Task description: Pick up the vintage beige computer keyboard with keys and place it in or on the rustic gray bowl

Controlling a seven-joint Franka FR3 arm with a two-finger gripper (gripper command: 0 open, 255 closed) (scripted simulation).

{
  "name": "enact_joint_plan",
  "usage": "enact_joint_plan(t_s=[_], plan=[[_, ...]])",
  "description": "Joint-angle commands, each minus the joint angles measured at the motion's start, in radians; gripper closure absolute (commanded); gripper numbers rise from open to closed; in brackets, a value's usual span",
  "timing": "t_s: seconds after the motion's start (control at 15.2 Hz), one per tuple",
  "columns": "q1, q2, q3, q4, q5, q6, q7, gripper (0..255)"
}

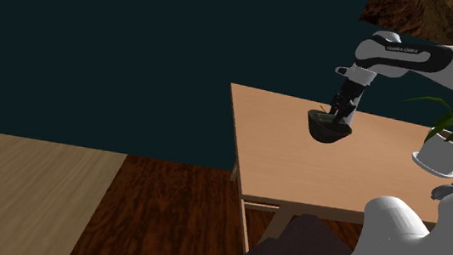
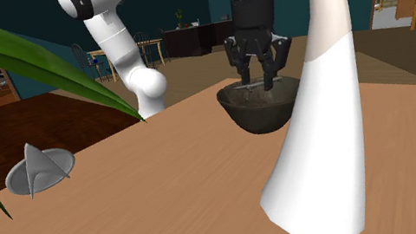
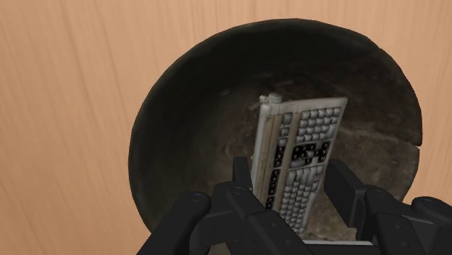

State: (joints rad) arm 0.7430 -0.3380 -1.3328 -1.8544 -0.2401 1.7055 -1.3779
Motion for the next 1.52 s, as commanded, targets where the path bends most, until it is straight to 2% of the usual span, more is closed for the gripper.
enact_joint_plan(t_s=[0.0, 0.33, 0.4, 0.73, 0.99, 1.45], plan=[[0.0, 0.0, -0.001, -0.005, -0.001, 0.005, 0.001, 255], [0.0, 0.0, -0.001, -0.005, 0.0, 0.005, 0.001, 255], [0.0, 0.0, 0.0, -0.005, -0.001, 0.005, 0.001, 0], [0.0, 0.0, -0.001, -0.005, 0.0, 0.005, 0.001, 0], [0.044, 0.028, -0.031, 0.141, 0.028, -0.119, -0.022, 0], [0.044, 0.028, -0.031, 0.141, 0.028, -0.119, -0.022, 0]])
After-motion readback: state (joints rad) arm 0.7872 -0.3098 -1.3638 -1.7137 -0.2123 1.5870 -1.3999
